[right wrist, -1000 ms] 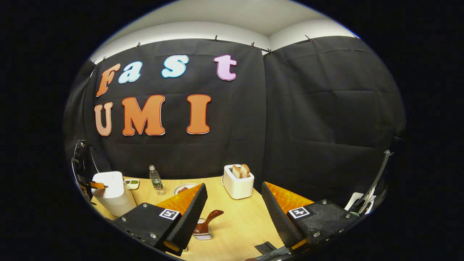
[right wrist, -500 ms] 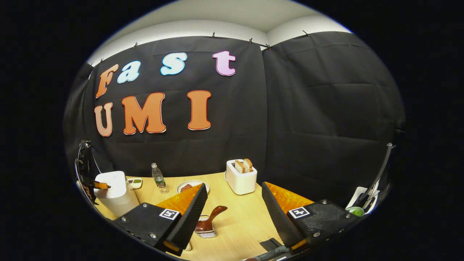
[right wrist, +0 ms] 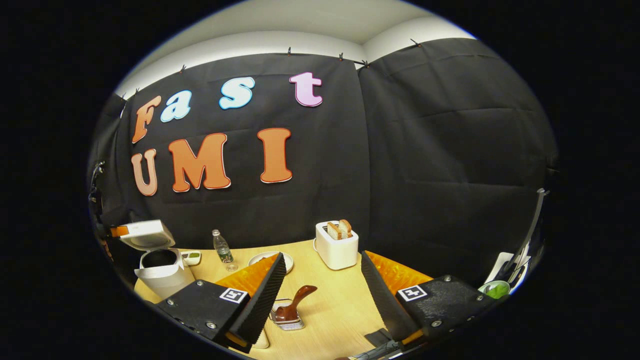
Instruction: Close the left gripper, press the button to open the rice cooker; take a wooden spoon from the chopstick holder with the right hand, scoop a spoonful of rice and pour it into the rice cooker, then put the wooden spoon back into the chopstick holder.
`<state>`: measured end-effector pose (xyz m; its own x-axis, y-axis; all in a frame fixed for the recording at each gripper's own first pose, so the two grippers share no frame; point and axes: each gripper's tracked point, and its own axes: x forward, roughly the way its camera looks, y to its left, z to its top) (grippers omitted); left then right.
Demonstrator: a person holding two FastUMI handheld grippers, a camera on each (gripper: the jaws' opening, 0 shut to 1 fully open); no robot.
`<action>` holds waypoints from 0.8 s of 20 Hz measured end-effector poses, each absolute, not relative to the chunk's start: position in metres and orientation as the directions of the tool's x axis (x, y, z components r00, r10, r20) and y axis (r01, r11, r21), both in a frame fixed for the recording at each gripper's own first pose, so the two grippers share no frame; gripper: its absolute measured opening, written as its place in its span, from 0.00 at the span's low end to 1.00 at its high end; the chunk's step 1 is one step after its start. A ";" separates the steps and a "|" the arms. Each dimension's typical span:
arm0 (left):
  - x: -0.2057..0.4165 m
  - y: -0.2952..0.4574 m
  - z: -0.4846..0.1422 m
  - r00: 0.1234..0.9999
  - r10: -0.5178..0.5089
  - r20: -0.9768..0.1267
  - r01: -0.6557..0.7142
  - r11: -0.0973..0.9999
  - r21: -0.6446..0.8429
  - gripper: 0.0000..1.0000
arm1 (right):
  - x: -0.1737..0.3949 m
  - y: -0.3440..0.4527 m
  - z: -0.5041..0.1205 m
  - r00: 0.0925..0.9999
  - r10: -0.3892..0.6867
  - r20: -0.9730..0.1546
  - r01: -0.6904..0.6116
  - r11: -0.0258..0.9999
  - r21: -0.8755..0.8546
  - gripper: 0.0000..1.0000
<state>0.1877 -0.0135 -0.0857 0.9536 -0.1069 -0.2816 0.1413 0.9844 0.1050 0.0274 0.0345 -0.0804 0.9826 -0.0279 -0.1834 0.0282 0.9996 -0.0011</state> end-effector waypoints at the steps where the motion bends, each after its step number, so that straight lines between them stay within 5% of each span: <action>1: 0.182 -0.010 -0.073 0.960 -0.103 -0.259 0.136 0.984 0.115 0.04 | 0.031 0.037 -0.084 0.983 -0.017 -0.185 0.019 1.000 0.010 0.94; 14: 0.099 0.041 0.023 0.997 0.054 -0.055 -0.049 0.994 0.103 0.06 | 0.074 0.056 -0.178 0.939 0.106 -0.328 -0.066 0.989 0.129 0.94; 16: 0.088 0.049 0.037 0.997 0.075 -0.023 -0.073 0.994 0.080 0.14 | 0.083 0.055 -0.189 0.933 0.113 -0.342 -0.064 0.987 0.150 0.94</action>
